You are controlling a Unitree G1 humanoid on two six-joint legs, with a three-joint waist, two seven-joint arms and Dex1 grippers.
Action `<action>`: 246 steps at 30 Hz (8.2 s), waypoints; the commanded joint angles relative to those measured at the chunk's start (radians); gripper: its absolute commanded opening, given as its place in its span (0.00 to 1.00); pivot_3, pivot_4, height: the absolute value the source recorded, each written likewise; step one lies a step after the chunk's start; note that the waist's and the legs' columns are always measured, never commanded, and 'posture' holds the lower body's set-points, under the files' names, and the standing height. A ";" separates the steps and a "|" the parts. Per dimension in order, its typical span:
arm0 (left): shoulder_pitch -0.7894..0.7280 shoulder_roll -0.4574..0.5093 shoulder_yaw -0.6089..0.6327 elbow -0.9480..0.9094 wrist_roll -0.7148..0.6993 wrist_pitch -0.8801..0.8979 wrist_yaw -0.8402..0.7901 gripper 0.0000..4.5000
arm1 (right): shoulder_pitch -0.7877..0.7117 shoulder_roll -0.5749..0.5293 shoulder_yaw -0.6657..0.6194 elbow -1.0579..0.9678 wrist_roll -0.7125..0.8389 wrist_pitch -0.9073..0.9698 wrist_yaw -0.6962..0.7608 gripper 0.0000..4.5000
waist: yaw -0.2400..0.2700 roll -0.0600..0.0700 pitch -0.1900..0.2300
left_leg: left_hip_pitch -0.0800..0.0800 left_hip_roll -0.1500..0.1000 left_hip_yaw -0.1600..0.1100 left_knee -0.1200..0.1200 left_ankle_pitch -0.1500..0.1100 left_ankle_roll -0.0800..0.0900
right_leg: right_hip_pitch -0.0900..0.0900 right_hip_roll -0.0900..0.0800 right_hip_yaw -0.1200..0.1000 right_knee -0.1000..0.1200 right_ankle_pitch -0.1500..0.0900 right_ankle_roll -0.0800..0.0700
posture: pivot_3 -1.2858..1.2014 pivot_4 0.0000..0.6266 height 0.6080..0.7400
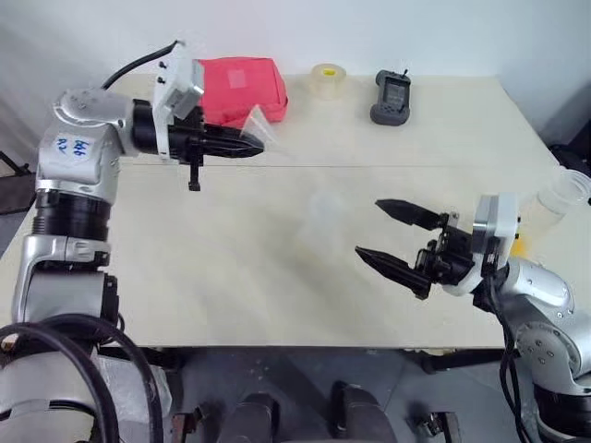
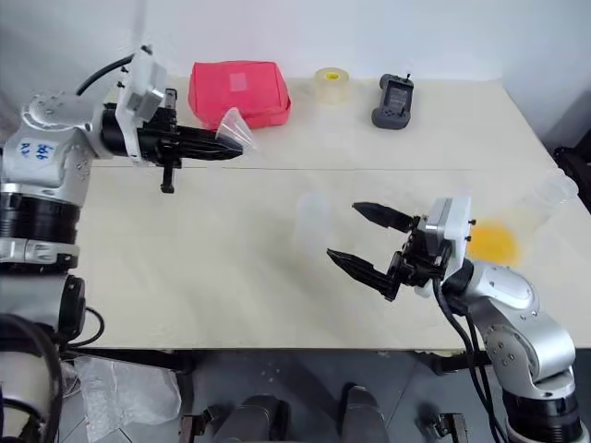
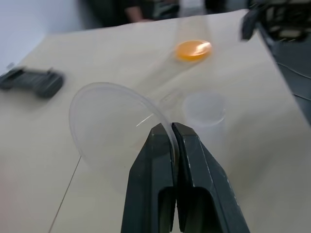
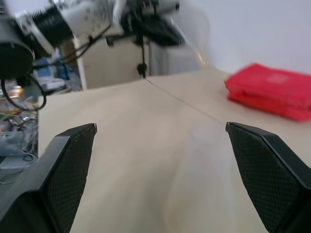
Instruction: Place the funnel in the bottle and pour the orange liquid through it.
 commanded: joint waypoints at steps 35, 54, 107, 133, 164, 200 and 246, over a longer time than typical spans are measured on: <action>-0.228 -0.144 -0.237 0.278 0.158 -0.420 -0.168 0.01 | 0.196 0.020 -0.135 -0.030 -0.071 -0.141 -0.031 1.00 | 0.003 -0.001 0.001 | -0.001 -0.001 0.000 0.001 0.000 0.001 | 0.000 0.000 0.000 0.000 0.001 0.002 | 0.52 0.24 1.00; -0.299 -0.136 -0.388 0.343 0.137 -0.557 -0.168 0.39 | 0.276 0.031 -0.147 -0.088 -0.082 -0.173 -0.088 1.00 | 0.002 -0.001 0.001 | -0.001 -0.001 0.001 0.001 0.001 0.002 | 0.000 0.000 0.001 0.001 0.001 0.003 | 0.52 0.24 1.00; 0.209 -0.119 0.094 0.008 -0.109 -0.076 0.162 0.99 | 0.261 0.075 -0.181 -0.189 -0.172 -0.044 -0.404 1.00 | 0.004 -0.001 0.001 | -0.001 0.001 -0.001 0.013 0.001 0.002 | 0.000 -0.001 0.004 0.013 0.001 0.003 | 0.52 0.24 1.00; 0.451 -0.227 0.180 0.016 -0.113 -0.146 0.023 0.99 | 0.472 0.297 -0.424 -0.336 -0.319 0.105 -0.838 1.00 | 0.004 0.001 -0.001 | 0.001 0.000 -0.002 0.012 0.000 0.001 | -0.001 0.001 0.006 0.018 0.000 0.000 | 0.52 0.24 1.00; 0.564 -0.216 0.228 -0.189 -0.142 -0.099 0.138 0.99 | -0.102 0.010 -0.430 0.434 -0.353 -0.030 -0.608 1.00 | -0.002 0.002 -0.001 | 0.003 0.001 0.003 0.011 0.001 0.002 | -0.001 0.000 0.013 0.015 0.000 0.000 | 0.52 0.24 1.00; 0.483 -0.210 0.242 -0.055 -0.154 -0.154 0.055 1.00 | -0.437 0.017 0.283 -0.073 -0.674 0.216 -0.710 0.54 | -0.011 0.005 0.000 | -0.003 0.001 0.005 0.008 0.001 0.001 | -0.011 -0.001 0.014 0.017 0.001 0.001 | 0.52 0.24 1.00; 0.401 -0.261 0.254 0.115 -0.148 -0.254 -0.040 1.00 | -0.643 -0.072 0.513 0.372 -1.601 -0.545 -0.575 0.54 | -0.029 0.005 0.000 | -0.003 -0.001 0.008 0.006 0.001 0.001 | -0.014 0.000 0.013 0.016 0.001 0.001 | 0.52 0.24 1.00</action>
